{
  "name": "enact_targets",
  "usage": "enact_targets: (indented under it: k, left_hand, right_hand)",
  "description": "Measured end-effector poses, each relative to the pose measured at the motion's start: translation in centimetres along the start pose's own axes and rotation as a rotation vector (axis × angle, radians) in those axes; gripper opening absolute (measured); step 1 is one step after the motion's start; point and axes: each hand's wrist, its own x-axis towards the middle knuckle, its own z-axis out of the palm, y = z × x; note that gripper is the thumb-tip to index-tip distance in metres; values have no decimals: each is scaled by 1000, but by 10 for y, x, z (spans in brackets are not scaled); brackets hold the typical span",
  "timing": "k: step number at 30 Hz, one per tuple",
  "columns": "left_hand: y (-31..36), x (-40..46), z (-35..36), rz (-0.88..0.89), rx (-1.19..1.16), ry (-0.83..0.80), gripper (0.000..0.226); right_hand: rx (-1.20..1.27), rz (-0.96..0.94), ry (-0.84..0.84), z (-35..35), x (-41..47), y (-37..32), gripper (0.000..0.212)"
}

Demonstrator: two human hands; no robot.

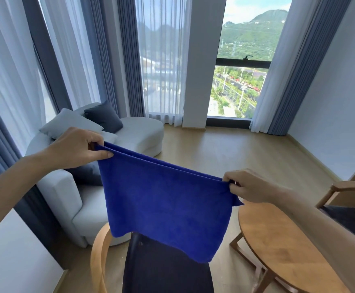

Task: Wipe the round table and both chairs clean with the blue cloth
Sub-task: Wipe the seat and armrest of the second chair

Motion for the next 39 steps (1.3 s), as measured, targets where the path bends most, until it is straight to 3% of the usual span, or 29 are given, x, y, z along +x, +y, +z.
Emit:
enact_targets:
  k: [9,18,23,30,39]
  left_hand:
    - [-1,1,-4,-29,1,41,22]
    - [6,6,-9,35,25,96,21]
    - [5,3,-9,-37,1,74,19]
    - [23,9,-18,60,5,19,17]
    - [20,9,-15,37,-98,-92,22]
  right_hand:
    - [384,74,73,5,-14,-2,34]
    - [297,34,-36,1,-15,-5,24]
    - [297,67,-34,-2,-16,0,28]
    - [495,149,-66,20,-19,-4,26]
    - [316,188,-118,79,-7,-19,21]
